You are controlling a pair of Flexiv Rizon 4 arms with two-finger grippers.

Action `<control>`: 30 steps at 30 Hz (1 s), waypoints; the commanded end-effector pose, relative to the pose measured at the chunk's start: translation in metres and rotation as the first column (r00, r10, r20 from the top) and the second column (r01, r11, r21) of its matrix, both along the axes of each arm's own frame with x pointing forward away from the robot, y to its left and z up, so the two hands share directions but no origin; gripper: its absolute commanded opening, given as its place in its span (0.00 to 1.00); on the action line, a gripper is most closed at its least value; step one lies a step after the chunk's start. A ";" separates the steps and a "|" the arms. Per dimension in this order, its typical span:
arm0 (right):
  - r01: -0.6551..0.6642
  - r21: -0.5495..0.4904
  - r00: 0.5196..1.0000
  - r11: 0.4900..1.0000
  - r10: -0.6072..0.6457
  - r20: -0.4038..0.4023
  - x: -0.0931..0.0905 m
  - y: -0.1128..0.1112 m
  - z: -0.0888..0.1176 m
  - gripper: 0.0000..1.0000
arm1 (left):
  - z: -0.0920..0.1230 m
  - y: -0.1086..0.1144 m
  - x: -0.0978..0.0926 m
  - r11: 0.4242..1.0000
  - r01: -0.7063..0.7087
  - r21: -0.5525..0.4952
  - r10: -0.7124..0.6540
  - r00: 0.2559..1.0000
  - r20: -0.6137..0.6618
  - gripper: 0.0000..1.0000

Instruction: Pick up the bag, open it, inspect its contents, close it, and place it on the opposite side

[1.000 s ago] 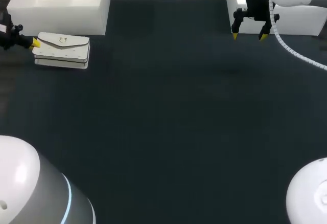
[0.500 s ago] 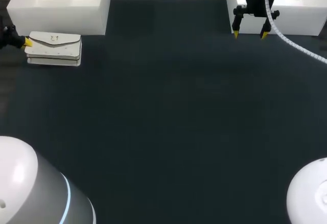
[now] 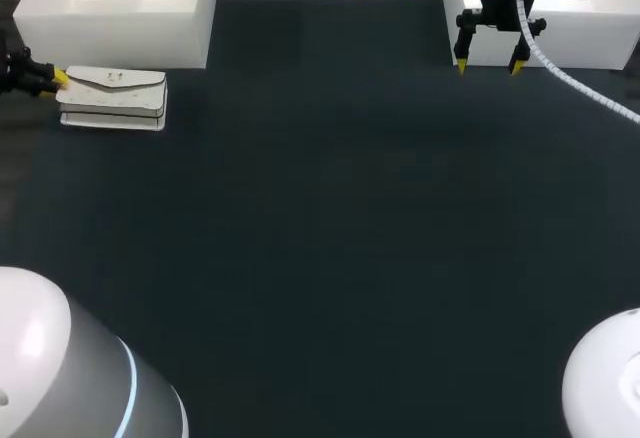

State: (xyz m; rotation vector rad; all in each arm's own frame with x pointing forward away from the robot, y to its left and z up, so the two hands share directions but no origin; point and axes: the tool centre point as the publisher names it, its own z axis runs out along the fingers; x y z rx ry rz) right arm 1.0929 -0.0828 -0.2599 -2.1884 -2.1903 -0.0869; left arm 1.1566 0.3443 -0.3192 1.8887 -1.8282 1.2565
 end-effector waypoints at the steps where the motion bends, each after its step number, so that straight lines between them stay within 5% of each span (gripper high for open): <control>1: 0.000 -0.002 1.000 1.000 0.000 -0.005 0.001 0.001 0.001 1.00 | 0.011 0.005 -0.007 0.984 0.177 0.002 -0.175 0.972 -0.159 1.00; 14: 0.000 -0.002 1.000 1.000 0.000 -0.005 0.001 0.001 0.001 1.00 | 0.055 -0.021 -0.044 0.955 0.021 0.294 0.068 0.956 -0.287 1.00; 30: 0.000 -0.002 1.000 1.000 0.000 -0.005 0.001 0.001 0.001 1.00 | 0.083 -0.077 -0.077 0.824 0.005 0.567 0.206 0.929 -0.307 1.00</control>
